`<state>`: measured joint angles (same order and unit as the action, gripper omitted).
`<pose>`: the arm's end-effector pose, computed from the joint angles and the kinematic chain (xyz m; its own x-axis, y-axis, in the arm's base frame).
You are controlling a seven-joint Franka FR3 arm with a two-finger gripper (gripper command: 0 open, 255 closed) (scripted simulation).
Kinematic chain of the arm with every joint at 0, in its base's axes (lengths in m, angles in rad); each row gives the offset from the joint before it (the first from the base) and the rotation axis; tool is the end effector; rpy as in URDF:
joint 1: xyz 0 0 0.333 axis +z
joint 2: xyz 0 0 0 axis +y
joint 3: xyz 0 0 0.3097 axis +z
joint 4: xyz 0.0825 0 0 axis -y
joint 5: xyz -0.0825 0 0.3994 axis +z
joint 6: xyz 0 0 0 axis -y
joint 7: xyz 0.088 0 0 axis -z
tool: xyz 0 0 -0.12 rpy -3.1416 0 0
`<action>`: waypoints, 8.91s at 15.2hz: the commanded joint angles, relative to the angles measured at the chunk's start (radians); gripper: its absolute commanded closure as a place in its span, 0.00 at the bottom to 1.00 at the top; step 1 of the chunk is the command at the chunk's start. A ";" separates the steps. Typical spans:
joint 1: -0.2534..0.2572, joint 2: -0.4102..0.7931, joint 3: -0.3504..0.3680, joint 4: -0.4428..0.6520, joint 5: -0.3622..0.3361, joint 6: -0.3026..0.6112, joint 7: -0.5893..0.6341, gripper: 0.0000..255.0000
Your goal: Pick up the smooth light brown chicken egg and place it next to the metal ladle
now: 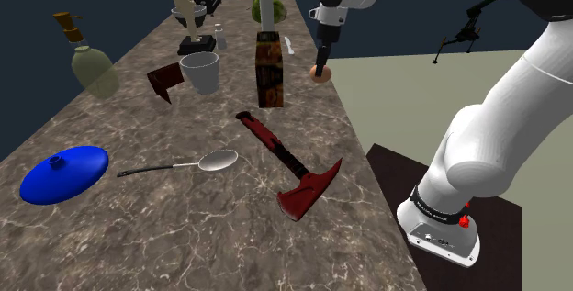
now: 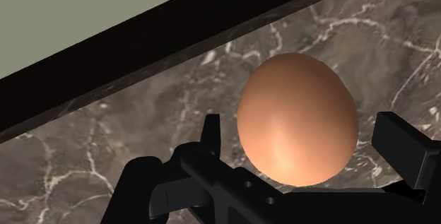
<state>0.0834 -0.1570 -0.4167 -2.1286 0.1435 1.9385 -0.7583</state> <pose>0.4925 -0.1632 0.4435 0.9290 0.3578 0.0945 0.3694 -0.9123 -0.1767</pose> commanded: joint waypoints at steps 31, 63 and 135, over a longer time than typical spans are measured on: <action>0.002 -0.028 0.008 0.151 -0.017 -0.173 0.039 1.00; 0.163 -0.267 0.367 0.042 0.030 -0.214 0.562 1.00; 0.426 0.206 0.899 0.288 -0.068 0.125 1.341 0.00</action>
<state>0.5090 0.0576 0.4816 -1.8599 0.0729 2.0917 0.5810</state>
